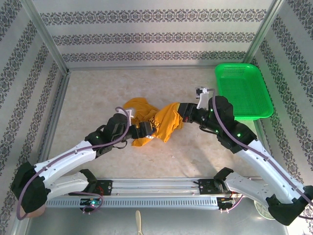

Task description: Fold the inside-out t-shirt

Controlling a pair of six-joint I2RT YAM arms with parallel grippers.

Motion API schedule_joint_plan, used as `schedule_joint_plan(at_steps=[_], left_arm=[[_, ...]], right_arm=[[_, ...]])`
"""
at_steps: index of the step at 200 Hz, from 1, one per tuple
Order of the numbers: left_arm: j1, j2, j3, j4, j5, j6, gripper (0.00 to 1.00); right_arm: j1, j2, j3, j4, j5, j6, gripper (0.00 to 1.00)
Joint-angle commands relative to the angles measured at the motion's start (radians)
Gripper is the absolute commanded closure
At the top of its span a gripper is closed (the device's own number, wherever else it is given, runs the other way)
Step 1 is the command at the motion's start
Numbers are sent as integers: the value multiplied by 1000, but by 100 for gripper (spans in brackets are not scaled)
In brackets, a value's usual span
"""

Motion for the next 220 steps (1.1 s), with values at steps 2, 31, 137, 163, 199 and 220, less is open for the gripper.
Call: schedule_joint_plan(at_steps=[2, 31, 137, 163, 199, 220], left_arm=[[-119, 8, 52, 36, -128, 120, 13], [-324, 47, 80, 111, -338, 238, 14], [-435, 276, 209, 206, -780, 328, 79], [-346, 156, 217, 162, -552, 341, 100], [-204, 43, 296, 25, -200, 293, 100], [-125, 21, 313, 43, 57, 225, 100]], right_arm=[[27, -32, -24, 10, 96, 35, 100], [63, -57, -30, 30, 140, 46, 100], [-9, -29, 46, -7, 50, -24, 100], [-104, -34, 17, 7, 3, -8, 100], [-143, -37, 6, 30, -35, 13, 100], [-148, -19, 13, 25, -27, 14, 96]])
